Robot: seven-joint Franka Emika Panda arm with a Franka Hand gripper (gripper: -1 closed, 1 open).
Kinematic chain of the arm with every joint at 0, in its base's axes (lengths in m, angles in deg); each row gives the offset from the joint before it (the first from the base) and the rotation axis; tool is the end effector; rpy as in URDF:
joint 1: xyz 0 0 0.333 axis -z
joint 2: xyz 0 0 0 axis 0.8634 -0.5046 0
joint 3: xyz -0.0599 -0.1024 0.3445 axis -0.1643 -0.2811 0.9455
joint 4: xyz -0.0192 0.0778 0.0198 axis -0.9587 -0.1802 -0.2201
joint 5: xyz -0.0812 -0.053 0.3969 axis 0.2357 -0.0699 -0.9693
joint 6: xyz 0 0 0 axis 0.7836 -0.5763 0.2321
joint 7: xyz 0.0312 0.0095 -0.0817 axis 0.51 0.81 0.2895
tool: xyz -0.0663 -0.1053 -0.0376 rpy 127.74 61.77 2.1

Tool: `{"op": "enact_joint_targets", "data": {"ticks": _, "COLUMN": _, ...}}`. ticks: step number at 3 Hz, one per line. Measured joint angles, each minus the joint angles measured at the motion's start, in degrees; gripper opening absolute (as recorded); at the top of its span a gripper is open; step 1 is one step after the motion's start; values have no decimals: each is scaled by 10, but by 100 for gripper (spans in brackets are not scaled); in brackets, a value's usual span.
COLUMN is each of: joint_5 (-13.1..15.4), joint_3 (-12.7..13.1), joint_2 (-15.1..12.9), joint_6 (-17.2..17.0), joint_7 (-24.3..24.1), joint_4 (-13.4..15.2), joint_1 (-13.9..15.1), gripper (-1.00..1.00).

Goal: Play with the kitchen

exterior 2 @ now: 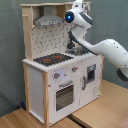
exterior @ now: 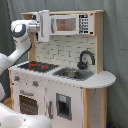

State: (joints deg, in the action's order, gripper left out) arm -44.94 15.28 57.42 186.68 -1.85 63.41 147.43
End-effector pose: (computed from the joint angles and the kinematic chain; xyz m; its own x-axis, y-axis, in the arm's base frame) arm 0.5001 0.3398 0.7438 0.6440 0.2859 0.7096 -0.6585 -0.2651 0.7044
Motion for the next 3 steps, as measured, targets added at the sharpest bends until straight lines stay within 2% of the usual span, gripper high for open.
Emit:
{"op": "enact_joint_targets", "data": {"ticks": 2, "joint_5": 8, "joint_3": -14, "joint_2": 2, "joint_6": 7, "joint_7": 8, "joint_4": 88, "joint_1": -74, "gripper": -100}}
{"op": "enact_joint_targets", "data": {"ticks": 3, "joint_5": 17, "joint_3": -26, "joint_2": 5, "joint_6": 28, "joint_7": 16, "joint_4": 129, "joint_1": -104, "gripper": -100}}
